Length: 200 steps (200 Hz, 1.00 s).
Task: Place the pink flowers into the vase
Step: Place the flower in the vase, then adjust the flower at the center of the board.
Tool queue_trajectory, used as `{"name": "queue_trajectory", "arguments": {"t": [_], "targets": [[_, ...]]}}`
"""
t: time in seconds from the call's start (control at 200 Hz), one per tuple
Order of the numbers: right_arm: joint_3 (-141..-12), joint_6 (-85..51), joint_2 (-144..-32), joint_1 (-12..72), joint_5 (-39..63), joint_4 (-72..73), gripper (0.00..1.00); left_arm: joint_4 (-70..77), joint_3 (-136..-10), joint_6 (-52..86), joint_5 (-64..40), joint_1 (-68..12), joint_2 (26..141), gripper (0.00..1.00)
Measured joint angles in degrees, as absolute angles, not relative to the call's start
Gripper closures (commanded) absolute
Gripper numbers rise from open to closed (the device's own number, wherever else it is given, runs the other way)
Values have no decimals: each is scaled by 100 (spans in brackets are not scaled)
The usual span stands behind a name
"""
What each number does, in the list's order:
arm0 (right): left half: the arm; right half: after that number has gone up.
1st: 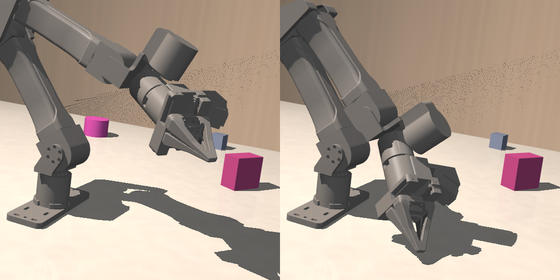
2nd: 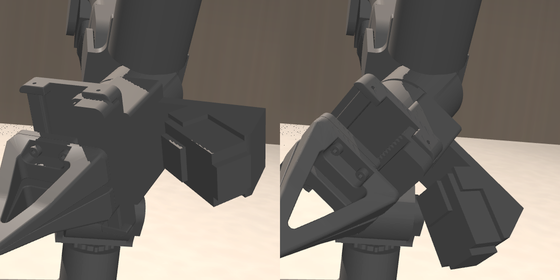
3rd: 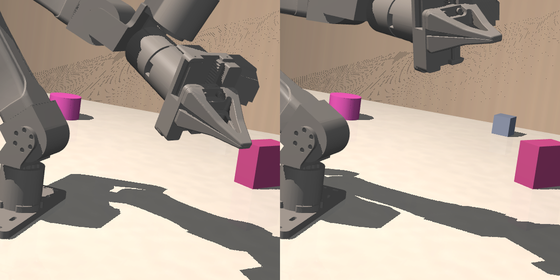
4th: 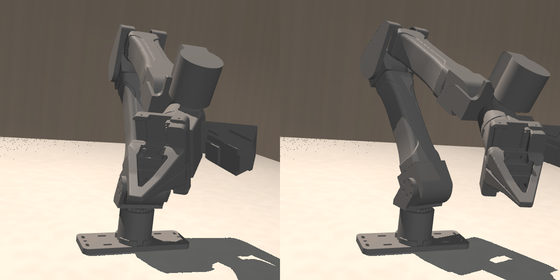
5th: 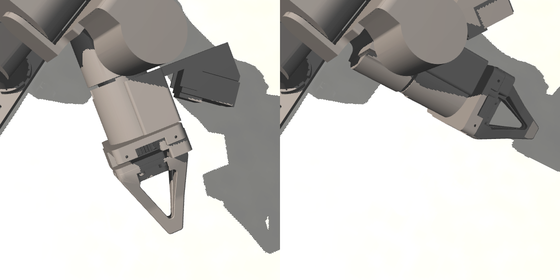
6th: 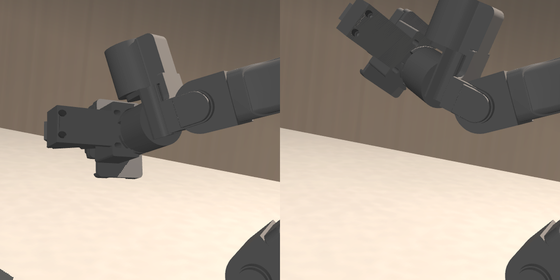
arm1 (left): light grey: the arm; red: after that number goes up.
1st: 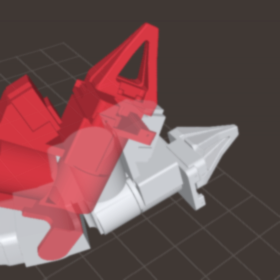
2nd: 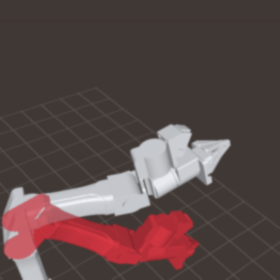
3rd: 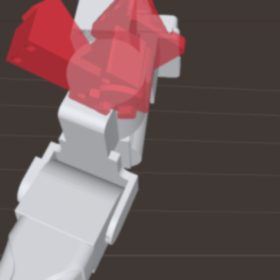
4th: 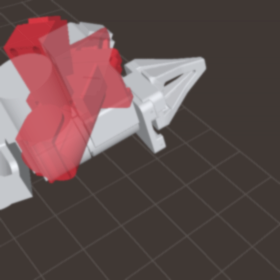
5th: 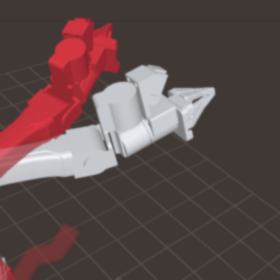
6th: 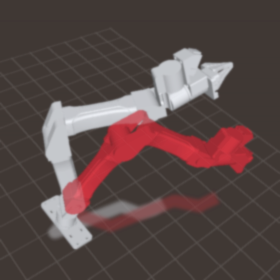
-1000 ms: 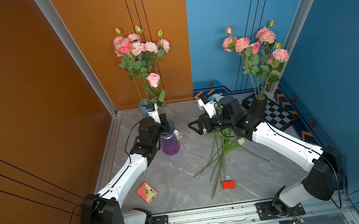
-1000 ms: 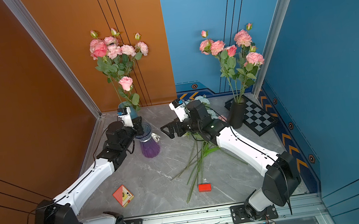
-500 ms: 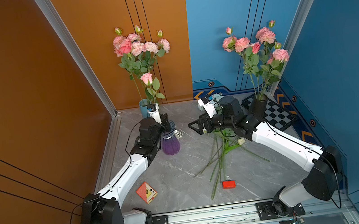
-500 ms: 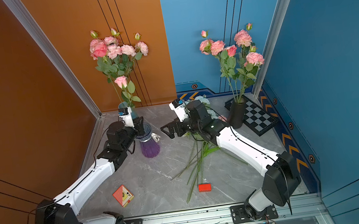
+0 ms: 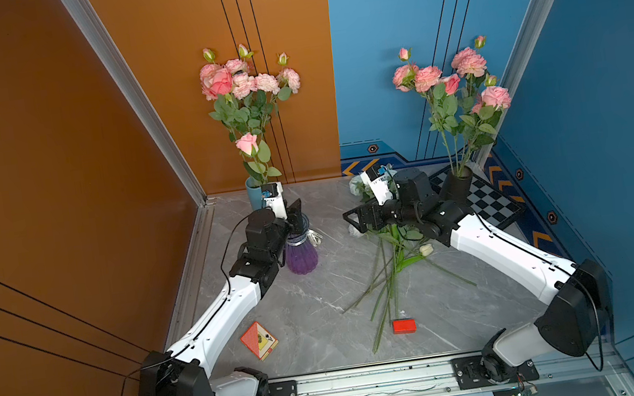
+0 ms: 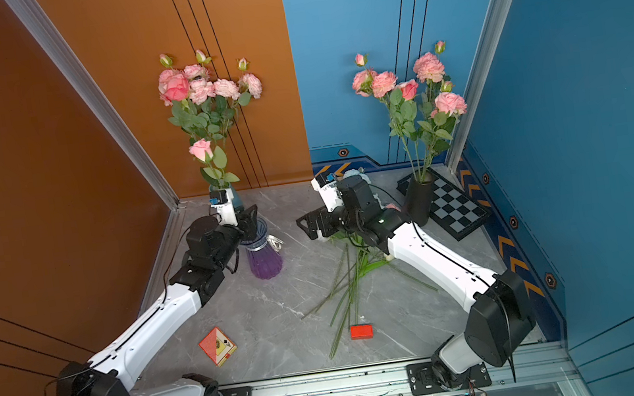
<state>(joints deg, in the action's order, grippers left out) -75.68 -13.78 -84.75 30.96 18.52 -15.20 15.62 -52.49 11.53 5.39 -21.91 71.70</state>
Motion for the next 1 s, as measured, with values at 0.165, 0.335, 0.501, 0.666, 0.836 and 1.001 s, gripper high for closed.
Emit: {"name": "queue_trajectory", "arguments": {"t": [0.165,0.335,0.501,0.666,0.836,1.001], "targets": [[-7568,-1500,-8477,2685,1553,-2062,0,1492,-5249,1026,611,-2272,7052,41],[-7568,-1813,-8613,2196,1404,-2482,0,1376,-5308,871,687,-2373,7037,32],[-7511,-2154,-8840,1758,1376,-2657,0,1258,-5463,604,864,-2596,7037,26],[-7365,-2340,-9122,1431,1297,-2790,0,1133,-5599,250,1068,-2895,7011,23],[-7260,-2440,-9358,1269,1280,-2858,0,947,-5841,-102,1258,-3236,7006,17],[-7258,-2504,-9743,1221,1339,-2853,0,928,-6217,-301,1354,-3623,7019,5]]}}
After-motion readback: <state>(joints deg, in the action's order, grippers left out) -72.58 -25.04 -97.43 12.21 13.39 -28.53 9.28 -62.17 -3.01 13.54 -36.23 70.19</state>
